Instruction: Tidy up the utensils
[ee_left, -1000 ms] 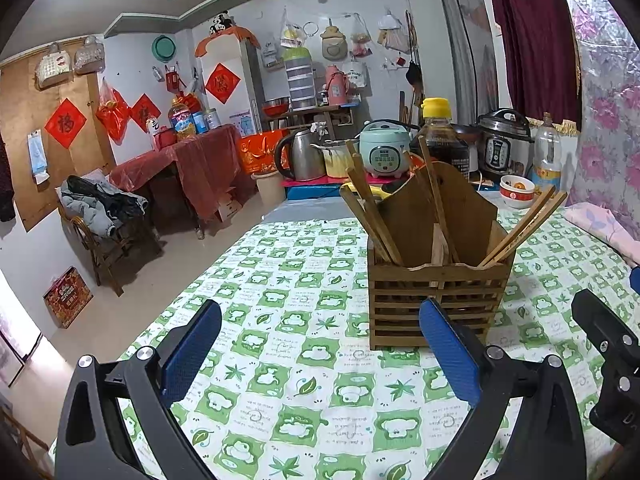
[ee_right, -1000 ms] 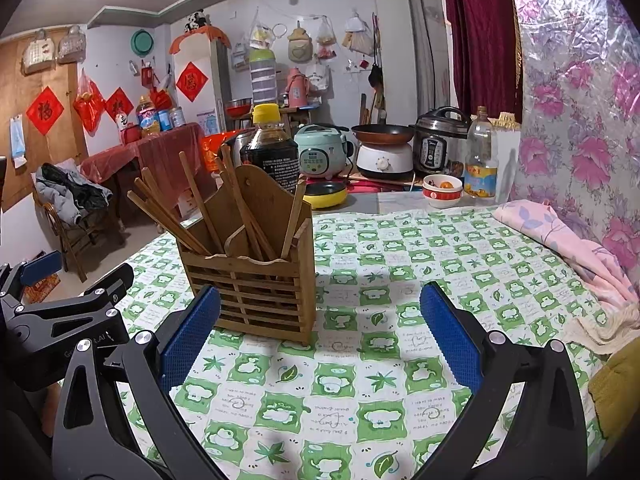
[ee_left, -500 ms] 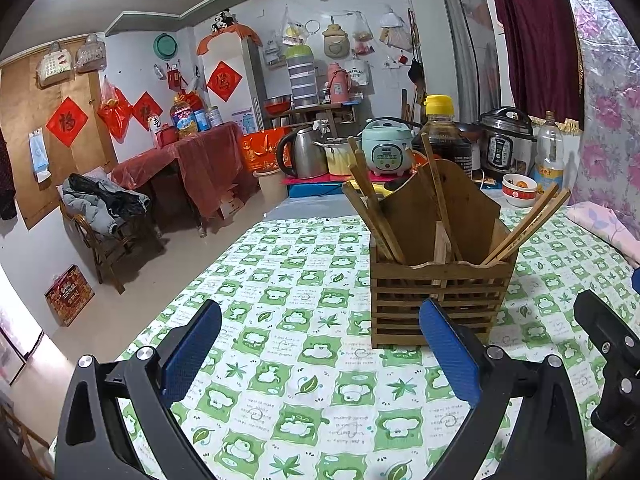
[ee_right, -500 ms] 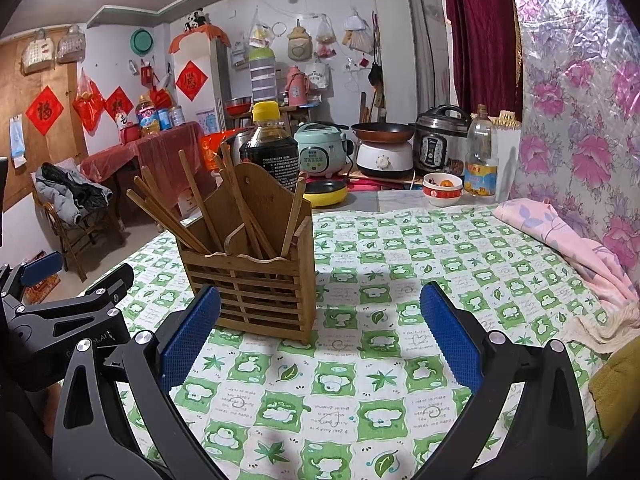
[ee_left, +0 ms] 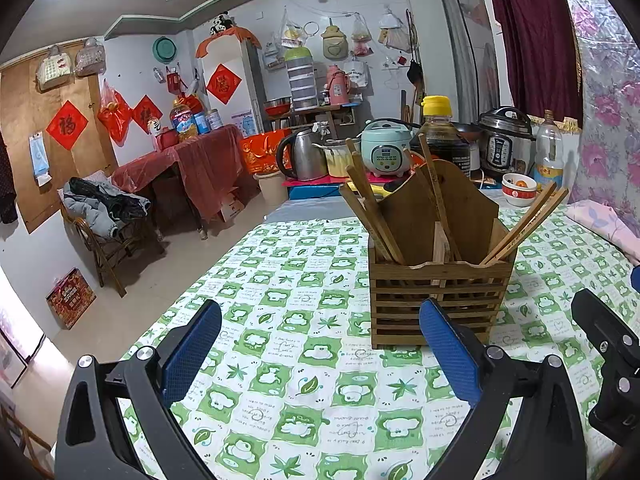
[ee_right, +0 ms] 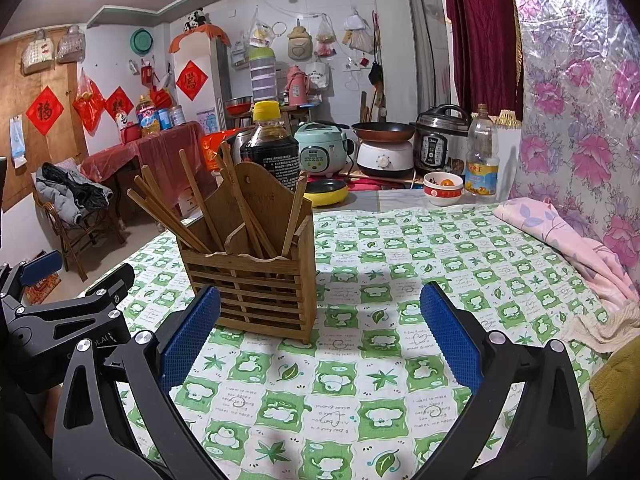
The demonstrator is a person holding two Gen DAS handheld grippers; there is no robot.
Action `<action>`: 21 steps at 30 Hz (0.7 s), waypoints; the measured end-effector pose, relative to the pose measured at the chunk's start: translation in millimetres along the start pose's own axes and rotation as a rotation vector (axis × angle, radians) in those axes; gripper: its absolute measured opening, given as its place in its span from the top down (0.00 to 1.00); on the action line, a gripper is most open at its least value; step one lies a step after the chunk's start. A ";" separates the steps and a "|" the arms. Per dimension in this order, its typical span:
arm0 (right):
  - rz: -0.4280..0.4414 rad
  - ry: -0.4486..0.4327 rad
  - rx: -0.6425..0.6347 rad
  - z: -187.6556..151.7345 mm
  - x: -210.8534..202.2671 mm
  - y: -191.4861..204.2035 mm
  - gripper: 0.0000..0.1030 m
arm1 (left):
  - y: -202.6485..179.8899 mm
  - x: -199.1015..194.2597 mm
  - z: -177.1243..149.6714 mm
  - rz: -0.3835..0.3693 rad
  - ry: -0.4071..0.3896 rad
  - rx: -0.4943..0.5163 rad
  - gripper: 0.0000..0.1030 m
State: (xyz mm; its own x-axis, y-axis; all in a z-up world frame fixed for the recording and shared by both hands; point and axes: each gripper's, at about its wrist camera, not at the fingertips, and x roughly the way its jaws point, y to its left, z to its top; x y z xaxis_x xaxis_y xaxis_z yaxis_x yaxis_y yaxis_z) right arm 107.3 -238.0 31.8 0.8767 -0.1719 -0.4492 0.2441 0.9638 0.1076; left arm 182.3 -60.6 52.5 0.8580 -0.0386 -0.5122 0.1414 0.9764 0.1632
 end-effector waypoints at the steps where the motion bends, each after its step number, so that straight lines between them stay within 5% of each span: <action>1: 0.001 0.000 0.000 0.0 0.0 0.0 0.06 | -0.1 0.1 -0.7 -0.001 0.000 0.001 0.05; 21: 0.000 0.000 0.000 0.4 -0.1 -0.5 0.06 | -1.7 -1.1 -1.0 -0.001 0.000 0.007 0.06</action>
State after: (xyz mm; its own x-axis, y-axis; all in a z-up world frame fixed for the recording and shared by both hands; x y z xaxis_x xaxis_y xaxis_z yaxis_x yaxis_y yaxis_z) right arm 107.3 -238.6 32.2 0.8767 -0.1714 -0.4494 0.2439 0.9638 0.1082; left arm 180.6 -62.0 51.9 0.8581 -0.0394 -0.5119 0.1455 0.9748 0.1688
